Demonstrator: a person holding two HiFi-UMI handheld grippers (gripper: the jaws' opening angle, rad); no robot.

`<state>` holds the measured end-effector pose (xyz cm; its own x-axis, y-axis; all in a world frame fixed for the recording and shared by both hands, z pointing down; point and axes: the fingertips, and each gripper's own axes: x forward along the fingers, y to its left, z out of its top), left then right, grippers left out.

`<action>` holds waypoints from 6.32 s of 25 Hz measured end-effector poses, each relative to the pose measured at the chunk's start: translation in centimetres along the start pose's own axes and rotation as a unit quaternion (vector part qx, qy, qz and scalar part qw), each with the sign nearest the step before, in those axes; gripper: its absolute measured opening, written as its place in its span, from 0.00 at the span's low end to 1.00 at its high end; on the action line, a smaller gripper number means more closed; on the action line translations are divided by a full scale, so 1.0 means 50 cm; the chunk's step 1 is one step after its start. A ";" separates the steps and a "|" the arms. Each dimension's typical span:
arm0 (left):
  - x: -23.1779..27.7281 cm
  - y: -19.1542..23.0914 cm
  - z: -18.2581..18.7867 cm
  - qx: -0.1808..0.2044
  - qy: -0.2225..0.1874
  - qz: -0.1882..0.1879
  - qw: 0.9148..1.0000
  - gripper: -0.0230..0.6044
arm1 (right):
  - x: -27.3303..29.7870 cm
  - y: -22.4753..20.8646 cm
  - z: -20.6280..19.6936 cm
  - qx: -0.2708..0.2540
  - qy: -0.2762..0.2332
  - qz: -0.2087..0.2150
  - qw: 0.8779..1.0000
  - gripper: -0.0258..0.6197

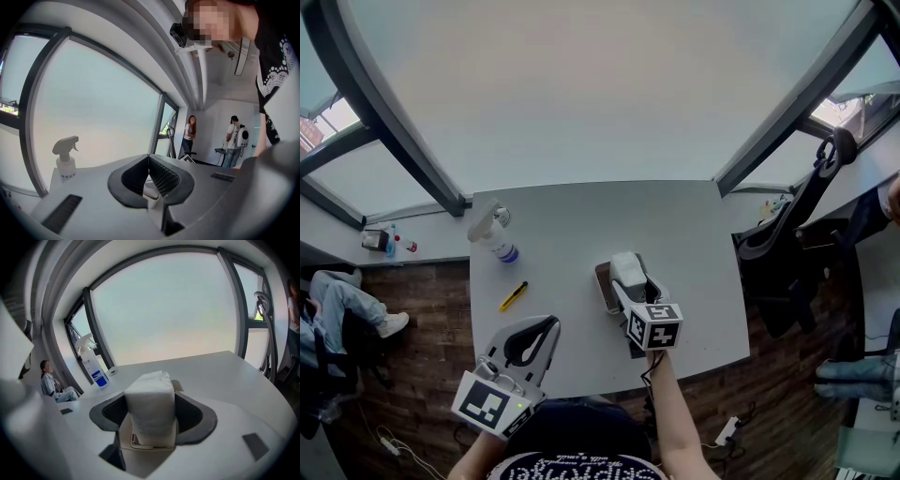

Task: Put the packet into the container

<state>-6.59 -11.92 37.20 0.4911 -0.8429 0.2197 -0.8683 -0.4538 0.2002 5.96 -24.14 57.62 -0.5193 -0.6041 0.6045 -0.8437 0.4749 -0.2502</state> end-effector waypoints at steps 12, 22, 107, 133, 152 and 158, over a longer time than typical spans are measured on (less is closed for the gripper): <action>0.000 -0.005 0.001 0.000 -0.002 -0.008 1.000 0.05 | -0.023 0.005 0.002 0.008 -0.005 -0.009 1.000 0.48; -0.002 -0.016 0.003 -0.006 -0.006 -0.016 1.000 0.05 | -0.043 -0.004 0.015 0.007 -0.017 -0.022 1.000 0.48; -0.044 -0.104 0.023 0.009 -0.033 -0.067 0.997 0.05 | -0.453 0.199 0.136 -0.028 -0.220 0.026 0.975 0.42; -0.050 -0.111 -0.004 0.015 -0.012 -0.070 0.997 0.05 | -0.456 0.250 0.052 -0.024 -0.176 0.021 0.984 0.13; -0.053 -0.112 -0.002 0.010 -0.014 -0.065 0.998 0.05 | -0.430 0.296 0.023 -0.045 -0.130 0.063 0.988 0.10; -0.051 -0.117 -0.004 0.009 -0.014 -0.070 0.997 0.05 | -0.434 0.278 0.034 -0.048 -0.140 0.045 0.988 0.10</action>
<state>-2.73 -7.08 35.65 0.6064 -0.7783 0.1630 -0.7921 -0.5735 0.2090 5.27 -5.52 39.71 -0.6197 -0.7041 0.3468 -0.7830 0.5846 -0.2122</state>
